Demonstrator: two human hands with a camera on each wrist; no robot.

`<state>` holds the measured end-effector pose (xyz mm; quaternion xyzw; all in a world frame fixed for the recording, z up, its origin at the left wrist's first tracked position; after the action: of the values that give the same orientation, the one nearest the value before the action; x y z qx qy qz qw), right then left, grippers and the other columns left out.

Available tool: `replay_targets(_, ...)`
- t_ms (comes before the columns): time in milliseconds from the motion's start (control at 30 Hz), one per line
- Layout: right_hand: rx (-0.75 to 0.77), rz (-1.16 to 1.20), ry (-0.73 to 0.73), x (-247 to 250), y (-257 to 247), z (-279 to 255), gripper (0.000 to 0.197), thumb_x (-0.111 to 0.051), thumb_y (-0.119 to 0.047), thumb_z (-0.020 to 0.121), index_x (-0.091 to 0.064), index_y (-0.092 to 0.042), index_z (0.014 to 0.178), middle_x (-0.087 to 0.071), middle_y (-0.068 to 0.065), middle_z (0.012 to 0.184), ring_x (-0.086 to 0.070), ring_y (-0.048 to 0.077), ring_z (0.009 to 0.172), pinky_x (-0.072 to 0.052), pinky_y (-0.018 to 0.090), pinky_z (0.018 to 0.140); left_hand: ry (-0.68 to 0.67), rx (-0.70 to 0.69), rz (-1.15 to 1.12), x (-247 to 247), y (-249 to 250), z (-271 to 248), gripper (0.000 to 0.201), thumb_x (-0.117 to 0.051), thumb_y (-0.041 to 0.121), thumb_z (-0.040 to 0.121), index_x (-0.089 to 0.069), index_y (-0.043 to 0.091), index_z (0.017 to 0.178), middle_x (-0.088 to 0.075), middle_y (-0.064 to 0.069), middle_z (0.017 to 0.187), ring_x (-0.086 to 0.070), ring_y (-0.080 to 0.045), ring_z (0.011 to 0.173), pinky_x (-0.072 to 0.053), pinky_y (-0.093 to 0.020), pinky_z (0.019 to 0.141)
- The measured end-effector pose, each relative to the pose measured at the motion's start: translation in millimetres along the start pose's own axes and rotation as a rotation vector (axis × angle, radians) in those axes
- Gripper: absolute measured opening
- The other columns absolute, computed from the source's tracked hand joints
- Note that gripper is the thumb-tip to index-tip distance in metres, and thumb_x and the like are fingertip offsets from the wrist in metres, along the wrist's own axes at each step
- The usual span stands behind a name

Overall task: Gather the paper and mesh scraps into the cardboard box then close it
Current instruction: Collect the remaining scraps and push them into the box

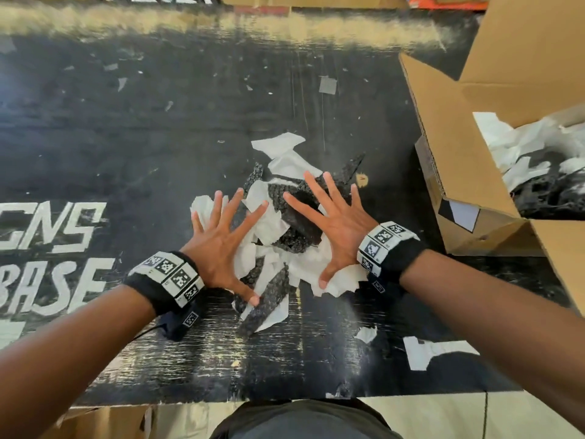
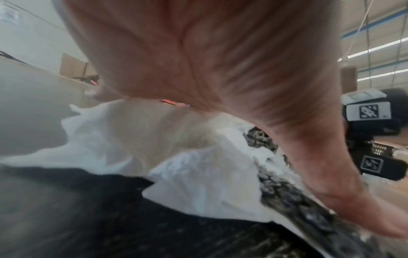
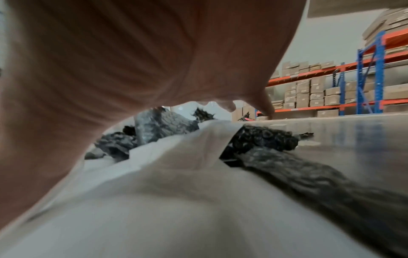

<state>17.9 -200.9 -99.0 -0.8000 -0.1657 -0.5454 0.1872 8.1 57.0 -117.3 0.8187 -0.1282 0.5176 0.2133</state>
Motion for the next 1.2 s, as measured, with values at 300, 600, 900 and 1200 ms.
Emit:
replay_targets(300, -0.022, 0.06, -0.21, -2, -1, 55, 0.162, -0.078, -0.086, 0.024, 0.019, -0.053, 0.149, 0.026, -0.006, 0.163, 0.023, 0.045, 0.146, -0.006, 0.088, 0.098, 0.037, -0.009, -0.128, -3, 20, 39, 0.159, -0.089, 0.067, 0.044, 0.032, 0.05, 0.146, 0.025, 0.008, 0.164, 0.006, -0.043, 0.152, -0.014, -0.084, 0.104)
replay_targets(600, -0.012, 0.176, -0.052, -20, 8, 49, 0.147, -0.076, -0.085, 0.043, 0.003, -0.039, 0.158, 0.003, -0.014, 0.167, 0.006, 0.027, 0.154, -0.014, 0.062, 0.12, 0.009, -0.102, -0.013, -13, 20, 38, 0.092, -0.065, 0.055, 0.089, 0.003, 0.061, 0.151, 0.017, 0.003, 0.167, -0.003, -0.044, 0.152, -0.012, -0.073, 0.114)
replay_targets(900, -0.033, 0.073, 0.044, -2, -9, 43, 0.071, -0.062, -0.03, 0.093, -0.026, -0.044, 0.153, -0.026, -0.012, 0.163, -0.026, 0.024, 0.15, -0.041, 0.049, 0.106, 0.095, 0.005, -0.165, -2, 26, 41, 0.079, -0.059, 0.004, 0.088, -0.04, 0.055, 0.145, -0.014, 0.006, 0.167, -0.062, -0.021, 0.124, -0.051, -0.033, 0.099)
replay_targets(1200, -0.088, 0.095, 0.099, 7, -24, 52, 0.052, -0.053, -0.003, 0.086, -0.055, -0.028, 0.132, -0.061, -0.006, 0.124, -0.061, 0.023, 0.111, -0.055, 0.043, 0.083, 0.132, 0.082, -0.241, 13, 28, 47, 0.081, -0.049, -0.003, 0.082, -0.047, 0.053, 0.141, -0.03, 0.009, 0.162, -0.059, -0.017, 0.127, -0.046, -0.03, 0.106)
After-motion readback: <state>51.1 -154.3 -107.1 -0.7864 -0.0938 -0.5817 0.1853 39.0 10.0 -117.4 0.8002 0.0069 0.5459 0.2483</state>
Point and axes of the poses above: each hand's wrist, its own z-axis towards the middle knuckle, its own x-axis out of the back of the hand, y = z × x, the point moved 2 cm from there along z, towards the middle knuckle
